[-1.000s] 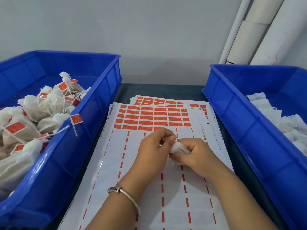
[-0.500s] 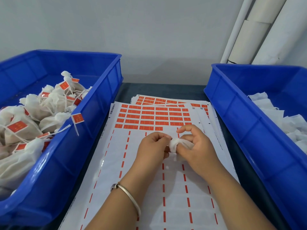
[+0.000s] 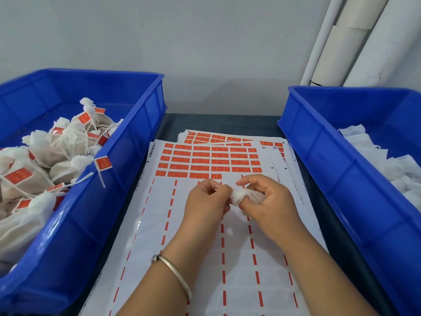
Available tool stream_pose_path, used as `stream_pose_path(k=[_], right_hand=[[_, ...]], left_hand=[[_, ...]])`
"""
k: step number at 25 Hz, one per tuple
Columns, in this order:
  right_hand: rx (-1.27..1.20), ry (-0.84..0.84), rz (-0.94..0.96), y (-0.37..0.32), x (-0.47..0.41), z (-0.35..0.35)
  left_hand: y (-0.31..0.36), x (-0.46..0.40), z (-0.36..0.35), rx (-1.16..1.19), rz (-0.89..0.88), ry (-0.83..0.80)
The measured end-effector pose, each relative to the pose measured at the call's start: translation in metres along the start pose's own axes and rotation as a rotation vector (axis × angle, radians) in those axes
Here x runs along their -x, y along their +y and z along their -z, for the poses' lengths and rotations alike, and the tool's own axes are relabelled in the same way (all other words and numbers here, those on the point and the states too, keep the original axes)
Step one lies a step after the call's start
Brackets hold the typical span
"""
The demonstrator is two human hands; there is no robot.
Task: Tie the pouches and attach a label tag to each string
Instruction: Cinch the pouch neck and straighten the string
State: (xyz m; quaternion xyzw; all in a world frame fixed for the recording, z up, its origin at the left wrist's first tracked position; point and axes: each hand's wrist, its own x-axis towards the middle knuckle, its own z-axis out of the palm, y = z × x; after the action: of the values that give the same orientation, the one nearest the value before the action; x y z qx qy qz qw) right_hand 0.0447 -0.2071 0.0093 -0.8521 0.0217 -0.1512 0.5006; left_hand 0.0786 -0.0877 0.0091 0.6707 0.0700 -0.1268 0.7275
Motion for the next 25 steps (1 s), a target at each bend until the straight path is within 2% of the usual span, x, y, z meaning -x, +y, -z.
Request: stream_pose_path(k=[9,13,16,19,25], right_hand=[[-0.032,-0.011,0.007,0.0009,0.0002,-0.0022],[-0.096,0.006,-0.03,0.0033,-0.0023,-0.0022],[-0.083,0.003,-0.074,0.0053,-0.0046,-0.0015],[-0.086,-0.024,-0.111,0.0065,-0.0052,-0.0022],[-0.305,-0.178,-0.297,0.0072,-0.0064,-0.0008]], left_hand=[[0.0011,-0.0012,-0.0008,0.107,0.088,-0.037],[0.0022,0.0008,0.0004,0.175,-0.004,-0.143],[-0.0012,0.0046,-0.0007,-0.043,-0.148,-0.193],[-0.0025,0.0033,-0.0007,-0.096,-0.217,-0.127],[0.0001,-0.0012,0.0015,-0.078,-0.248,0.001]])
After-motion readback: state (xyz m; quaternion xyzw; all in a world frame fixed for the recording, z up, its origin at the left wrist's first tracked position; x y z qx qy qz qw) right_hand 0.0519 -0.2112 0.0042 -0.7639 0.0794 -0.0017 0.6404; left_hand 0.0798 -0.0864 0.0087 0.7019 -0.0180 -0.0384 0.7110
